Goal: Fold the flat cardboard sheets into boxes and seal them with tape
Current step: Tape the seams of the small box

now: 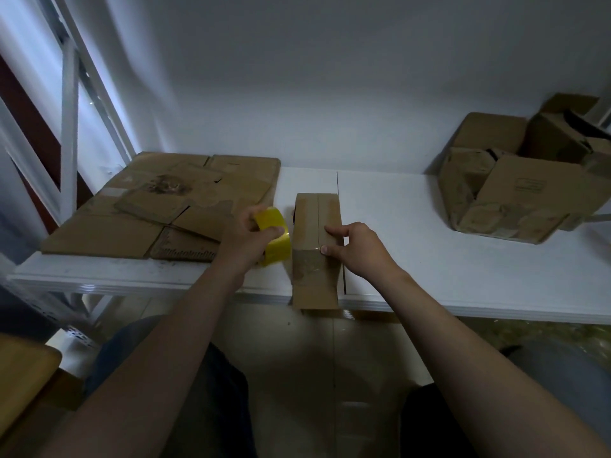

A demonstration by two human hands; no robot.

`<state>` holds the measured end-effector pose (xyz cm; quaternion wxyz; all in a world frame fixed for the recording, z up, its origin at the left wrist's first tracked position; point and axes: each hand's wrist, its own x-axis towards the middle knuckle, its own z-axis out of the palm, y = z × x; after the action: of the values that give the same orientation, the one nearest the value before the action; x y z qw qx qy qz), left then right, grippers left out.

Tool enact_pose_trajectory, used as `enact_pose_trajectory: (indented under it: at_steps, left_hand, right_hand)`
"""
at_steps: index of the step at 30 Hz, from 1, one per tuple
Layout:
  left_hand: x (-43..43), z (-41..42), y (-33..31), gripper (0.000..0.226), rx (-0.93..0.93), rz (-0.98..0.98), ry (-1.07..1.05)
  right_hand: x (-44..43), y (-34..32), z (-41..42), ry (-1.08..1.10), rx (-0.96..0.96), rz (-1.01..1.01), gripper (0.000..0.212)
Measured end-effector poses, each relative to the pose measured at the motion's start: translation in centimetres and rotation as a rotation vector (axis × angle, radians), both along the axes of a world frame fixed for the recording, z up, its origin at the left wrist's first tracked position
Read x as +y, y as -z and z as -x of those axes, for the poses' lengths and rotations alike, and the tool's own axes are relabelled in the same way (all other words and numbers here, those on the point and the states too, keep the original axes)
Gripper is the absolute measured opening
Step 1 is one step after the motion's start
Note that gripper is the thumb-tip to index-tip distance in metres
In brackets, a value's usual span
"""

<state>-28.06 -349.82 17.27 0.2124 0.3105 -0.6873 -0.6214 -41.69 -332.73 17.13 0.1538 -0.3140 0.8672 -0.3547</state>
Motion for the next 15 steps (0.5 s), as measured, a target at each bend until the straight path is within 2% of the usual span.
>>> enact_pose_trajectory:
  at_steps: [3,6,8,11,12,15]
  left_hand:
    - [0.0,-1.4,-1.3,0.041,-0.025,-0.064,-0.019]
    - [0.6,-2.9,-2.7,0.047,-0.034,-0.134,0.012]
    - [1.4,-3.6,-3.7,0.047,-0.018,-0.166,0.046]
    - [3.2,-4.3,-5.4,0.044,0.018,-0.200,0.141]
    - [3.8,-4.4,-5.8,0.039,0.043,-0.222,0.187]
    - [5.3,-4.9,-7.2,0.032,0.115,-0.320,0.277]
  right_hand:
    - [0.1,-0.5,-0.6,-0.017,0.110,-0.091,0.058]
    - [0.4,-1.4,-1.6,-0.015,0.288,-0.158,0.061]
    - [0.6,-2.7,-3.0,-0.031,0.298,-0.010,0.059]
    - [0.7,-4.4,-5.7,-0.130,0.104,0.248,0.060]
    - [0.7,-4.7,-6.6,-0.162,0.070,0.263,0.067]
    - [0.8,-5.0,-8.1,-0.156,0.137,0.277,0.086]
